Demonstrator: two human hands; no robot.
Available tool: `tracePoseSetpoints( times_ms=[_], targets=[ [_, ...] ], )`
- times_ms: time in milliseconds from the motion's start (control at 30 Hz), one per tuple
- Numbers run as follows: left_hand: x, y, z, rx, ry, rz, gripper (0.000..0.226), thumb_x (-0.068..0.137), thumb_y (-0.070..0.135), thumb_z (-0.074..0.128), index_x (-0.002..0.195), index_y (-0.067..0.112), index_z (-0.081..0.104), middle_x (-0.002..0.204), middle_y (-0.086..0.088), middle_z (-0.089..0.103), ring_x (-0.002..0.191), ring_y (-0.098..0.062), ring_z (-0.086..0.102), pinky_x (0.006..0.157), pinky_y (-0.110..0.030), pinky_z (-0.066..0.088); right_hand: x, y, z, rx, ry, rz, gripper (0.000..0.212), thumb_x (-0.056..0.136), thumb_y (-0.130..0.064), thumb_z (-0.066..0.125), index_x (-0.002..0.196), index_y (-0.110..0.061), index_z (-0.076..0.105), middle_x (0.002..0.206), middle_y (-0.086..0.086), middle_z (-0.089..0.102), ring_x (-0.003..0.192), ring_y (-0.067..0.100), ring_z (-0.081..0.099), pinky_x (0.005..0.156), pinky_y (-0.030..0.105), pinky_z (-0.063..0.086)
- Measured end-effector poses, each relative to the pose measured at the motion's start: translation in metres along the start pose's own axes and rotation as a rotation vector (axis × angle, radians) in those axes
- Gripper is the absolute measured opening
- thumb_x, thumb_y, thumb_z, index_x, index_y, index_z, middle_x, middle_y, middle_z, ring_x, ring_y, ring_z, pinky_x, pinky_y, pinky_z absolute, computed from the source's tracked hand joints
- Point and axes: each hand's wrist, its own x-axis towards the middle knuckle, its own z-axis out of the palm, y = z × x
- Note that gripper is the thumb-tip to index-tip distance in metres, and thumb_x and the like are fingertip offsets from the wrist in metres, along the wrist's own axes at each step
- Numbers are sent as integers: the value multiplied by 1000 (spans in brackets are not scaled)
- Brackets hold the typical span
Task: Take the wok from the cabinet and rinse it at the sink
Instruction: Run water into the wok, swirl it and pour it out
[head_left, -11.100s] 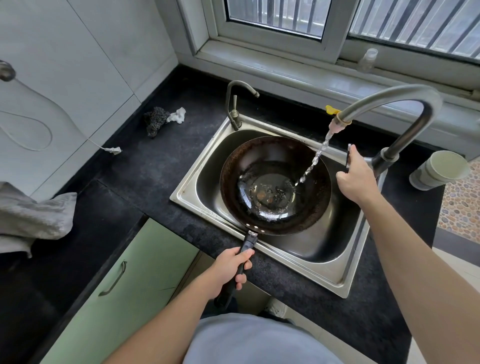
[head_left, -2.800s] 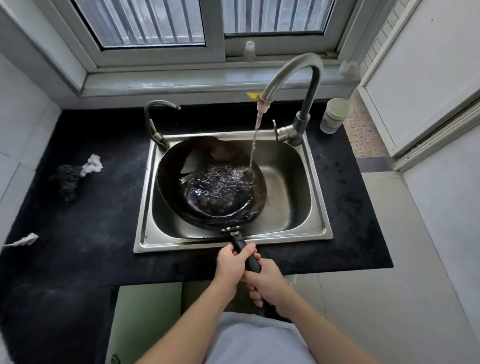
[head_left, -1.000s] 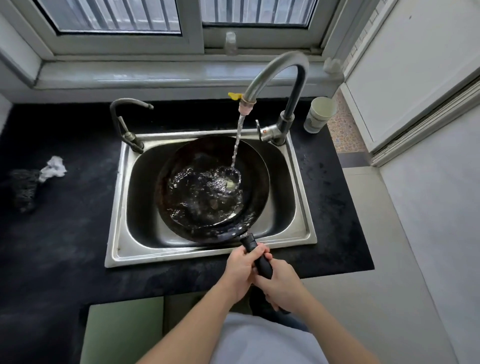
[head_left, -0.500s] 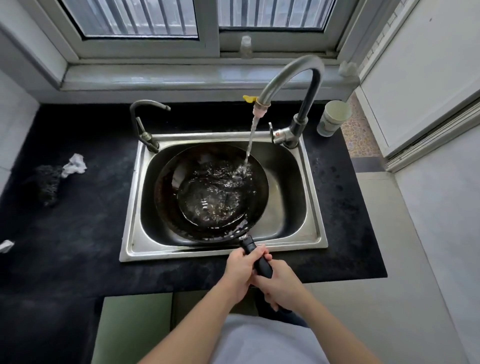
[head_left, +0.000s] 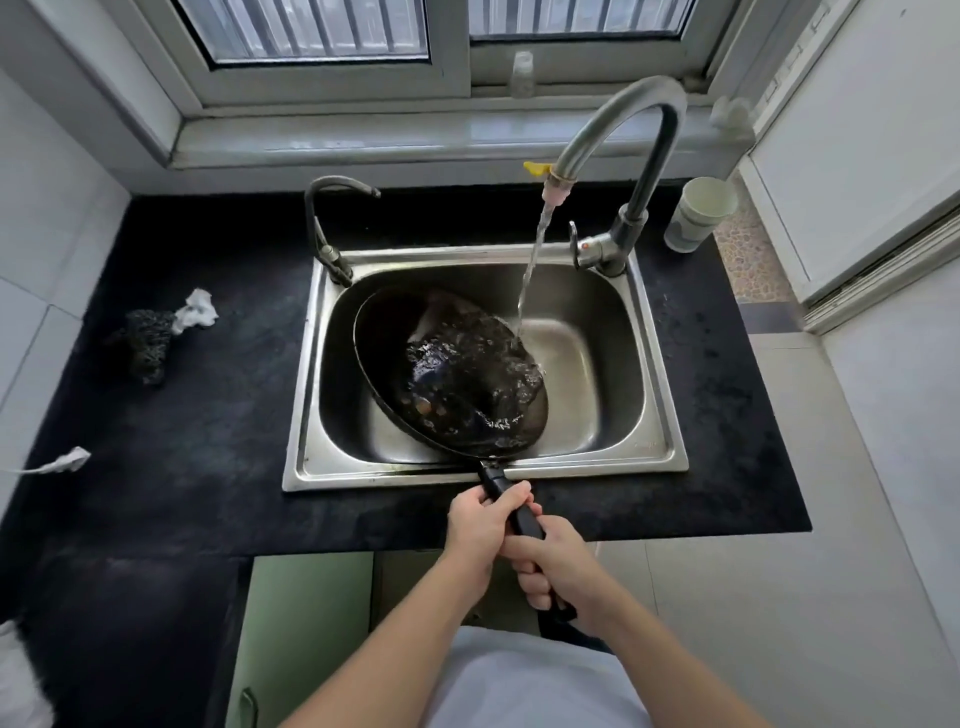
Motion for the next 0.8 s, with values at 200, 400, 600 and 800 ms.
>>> tracePoseSetpoints(
  times_ms=[200, 400, 600, 800],
  targets=[
    [-6, 5, -4, -377, -201, -136, 24, 95, 10, 61, 113, -5, 63, 106, -17, 70, 96, -22, 71, 82, -31, 59, -1, 5, 0, 106, -66, -22, 11, 94, -5, 62, 87, -9, 54, 55, -1, 43, 38, 7, 35, 34, 18, 32],
    [-4, -1, -5, -315, -202, -114, 16, 93, 6, 62, 108, 0, 60, 82, -11, 66, 83, -20, 65, 83, -33, 55, -2, 4, -5, -14, -38, -19, 9, 92, -7, 63, 87, -9, 56, 55, -2, 46, 40, 8, 37, 35, 20, 33],
    [-5, -7, -2, -255, -190, -81, 15, 93, 7, 63, 107, 4, 60, 86, -12, 63, 82, -19, 63, 75, -30, 58, -5, 4, -8, -351, 119, -74, 17, 90, -18, 65, 96, -2, 62, 61, 2, 57, 43, 13, 53, 40, 29, 47],
    [-6, -10, 15, -223, -116, -39, 18, 91, 2, 64, 108, 1, 58, 83, -11, 63, 76, -19, 65, 78, -32, 57, 9, 20, 2, -697, 499, -32, 22, 91, -32, 51, 111, -20, 53, 99, 5, 69, 89, 25, 69, 82, 51, 59]
  ],
)
